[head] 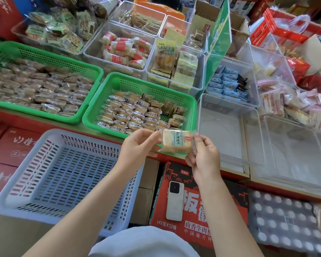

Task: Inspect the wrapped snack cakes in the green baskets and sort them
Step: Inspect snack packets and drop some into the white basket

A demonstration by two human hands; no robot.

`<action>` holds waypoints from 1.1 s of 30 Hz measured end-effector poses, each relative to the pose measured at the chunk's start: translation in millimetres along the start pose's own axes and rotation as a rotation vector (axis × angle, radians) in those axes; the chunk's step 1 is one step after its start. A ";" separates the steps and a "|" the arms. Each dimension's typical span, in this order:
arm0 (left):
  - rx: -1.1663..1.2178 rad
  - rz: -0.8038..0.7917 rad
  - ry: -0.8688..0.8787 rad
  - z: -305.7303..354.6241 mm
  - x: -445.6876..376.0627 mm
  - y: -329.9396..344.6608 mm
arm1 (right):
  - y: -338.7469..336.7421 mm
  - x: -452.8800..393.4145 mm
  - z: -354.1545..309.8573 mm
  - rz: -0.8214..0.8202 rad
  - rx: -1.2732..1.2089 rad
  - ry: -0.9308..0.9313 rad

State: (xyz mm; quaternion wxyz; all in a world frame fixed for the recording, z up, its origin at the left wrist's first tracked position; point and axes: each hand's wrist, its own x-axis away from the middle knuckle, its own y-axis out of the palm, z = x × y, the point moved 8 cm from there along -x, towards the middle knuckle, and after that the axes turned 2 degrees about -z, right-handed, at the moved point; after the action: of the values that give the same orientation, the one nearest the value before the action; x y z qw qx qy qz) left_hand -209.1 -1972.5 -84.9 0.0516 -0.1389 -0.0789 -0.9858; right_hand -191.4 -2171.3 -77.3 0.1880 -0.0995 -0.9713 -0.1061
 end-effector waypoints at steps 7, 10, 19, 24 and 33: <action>0.261 -0.160 -0.311 -21.7 -28.1 21.4 | 13.0 -21.3 0.0 -0.057 0.286 -0.068; 0.353 -0.169 -0.367 -30.0 -43.7 23.7 | 8.4 -39.8 1.2 -0.018 0.401 -0.065; 0.119 -0.033 -0.406 -44.3 -129.4 21.8 | 16.5 -124.8 10.9 -0.237 0.550 0.007; -0.810 -0.014 -0.069 -42.8 -201.7 16.7 | -0.3 -195.6 4.1 -0.022 0.600 -0.052; -1.512 -0.290 0.103 -91.1 -275.6 40.3 | 47.4 -262.8 7.8 -0.086 1.007 -0.259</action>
State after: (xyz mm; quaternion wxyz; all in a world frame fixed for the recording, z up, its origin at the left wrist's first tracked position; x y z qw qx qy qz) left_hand 35.2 -2005.5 -243.4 -0.1836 -0.0787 0.6013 -0.7736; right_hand 56.0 -2164.3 -178.0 0.0861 0.0310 -0.9205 0.3799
